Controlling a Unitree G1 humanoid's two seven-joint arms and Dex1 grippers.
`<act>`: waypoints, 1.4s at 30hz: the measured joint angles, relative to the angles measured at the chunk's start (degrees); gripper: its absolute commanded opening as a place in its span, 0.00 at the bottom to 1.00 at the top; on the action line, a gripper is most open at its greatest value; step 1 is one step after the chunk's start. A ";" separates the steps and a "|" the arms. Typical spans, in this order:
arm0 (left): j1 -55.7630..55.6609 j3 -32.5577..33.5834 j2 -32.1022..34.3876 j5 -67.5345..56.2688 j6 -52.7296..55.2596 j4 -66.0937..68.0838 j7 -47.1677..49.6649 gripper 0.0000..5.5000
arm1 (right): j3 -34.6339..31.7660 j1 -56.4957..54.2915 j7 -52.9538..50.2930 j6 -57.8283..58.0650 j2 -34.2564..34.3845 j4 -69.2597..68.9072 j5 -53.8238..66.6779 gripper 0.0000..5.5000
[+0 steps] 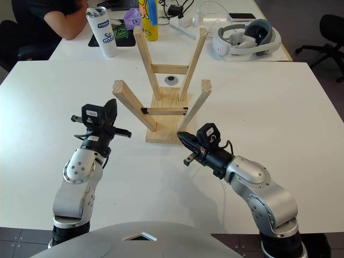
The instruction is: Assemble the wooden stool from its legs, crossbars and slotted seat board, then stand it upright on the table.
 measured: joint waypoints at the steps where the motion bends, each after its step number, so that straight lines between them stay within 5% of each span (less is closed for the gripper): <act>1: -0.08 0.38 -0.40 0.10 -0.19 -0.88 0.59 0.00 | -1.65 -0.60 -3.37 -0.17 1.85 0.10 -1.34 0.00; 14: -6.51 2.75 -0.89 0.65 -0.33 -0.49 2.22 0.00 | -4.95 -9.68 -21.16 -3.53 10.31 -0.91 -15.13 0.00; 20: -7.33 -4.54 1.93 2.60 2.45 3.38 -0.96 0.00 | 7.36 -13.07 -15.11 -6.43 7.75 -1.52 -17.37 0.00; 30: -3.76 -0.92 0.55 0.01 7.26 4.40 -1.21 0.00 | 6.66 -9.69 -10.86 -3.25 4.67 6.55 -18.66 0.00; 35: -1.59 0.69 0.66 -1.57 7.74 7.24 -2.20 0.00 | 3.78 -14.49 -6.32 -9.64 4.16 21.32 -19.05 0.00; 42: -1.54 -5.51 8.02 -4.33 13.20 11.40 -13.26 0.00 | 4.42 -27.51 12.02 -23.94 3.96 45.88 -16.27 0.00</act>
